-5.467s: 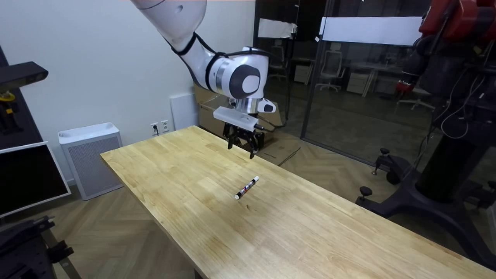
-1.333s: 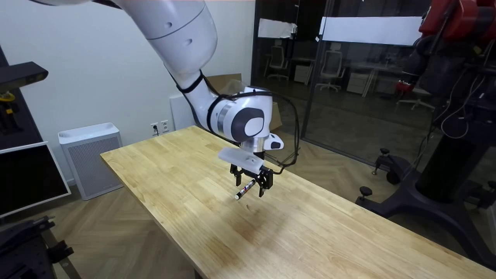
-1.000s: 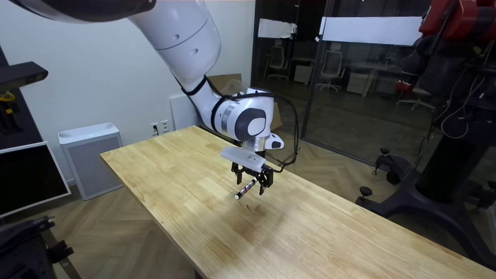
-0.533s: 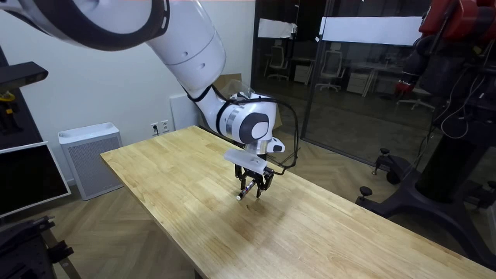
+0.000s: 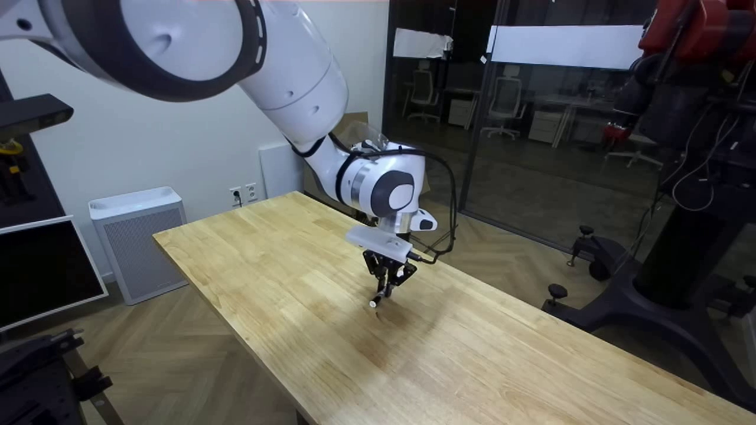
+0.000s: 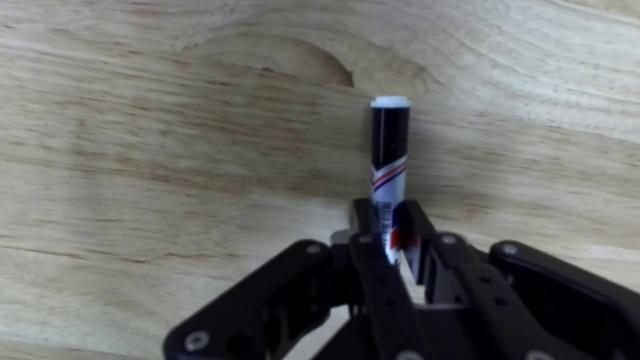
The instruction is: Slightly move the marker to the bottom of the table
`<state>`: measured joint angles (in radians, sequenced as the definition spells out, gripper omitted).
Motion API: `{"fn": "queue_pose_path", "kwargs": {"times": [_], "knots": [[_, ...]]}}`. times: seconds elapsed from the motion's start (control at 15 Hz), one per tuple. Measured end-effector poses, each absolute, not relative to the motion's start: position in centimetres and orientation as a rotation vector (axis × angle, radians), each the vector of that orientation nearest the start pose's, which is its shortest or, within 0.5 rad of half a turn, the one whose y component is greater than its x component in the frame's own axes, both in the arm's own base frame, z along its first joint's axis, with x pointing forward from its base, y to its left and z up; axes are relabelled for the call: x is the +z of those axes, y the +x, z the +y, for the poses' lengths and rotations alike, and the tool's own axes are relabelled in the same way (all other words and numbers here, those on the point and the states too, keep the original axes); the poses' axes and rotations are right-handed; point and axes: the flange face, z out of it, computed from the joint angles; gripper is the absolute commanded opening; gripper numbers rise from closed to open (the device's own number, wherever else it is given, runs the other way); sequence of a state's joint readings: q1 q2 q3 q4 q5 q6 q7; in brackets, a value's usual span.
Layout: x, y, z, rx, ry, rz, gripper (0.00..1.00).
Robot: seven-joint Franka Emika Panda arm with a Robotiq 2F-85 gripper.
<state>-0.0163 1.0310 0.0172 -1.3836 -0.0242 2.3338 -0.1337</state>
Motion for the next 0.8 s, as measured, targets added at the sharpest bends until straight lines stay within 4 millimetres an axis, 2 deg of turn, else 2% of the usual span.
{"fn": "queue_pose_path", "kwargs": {"times": [0.27,0.47,0.6,0.8], "knots": [[7.9,71.2,-0.2,0.117,-3.126,-0.219,0.05],[7.9,71.0,-0.6,0.095,-3.112,-0.134,0.05],[8.0,70.1,-0.9,0.068,-3.094,-0.041,0.05],[8.0,67.5,-0.9,0.019,-3.062,0.153,0.05]]}}
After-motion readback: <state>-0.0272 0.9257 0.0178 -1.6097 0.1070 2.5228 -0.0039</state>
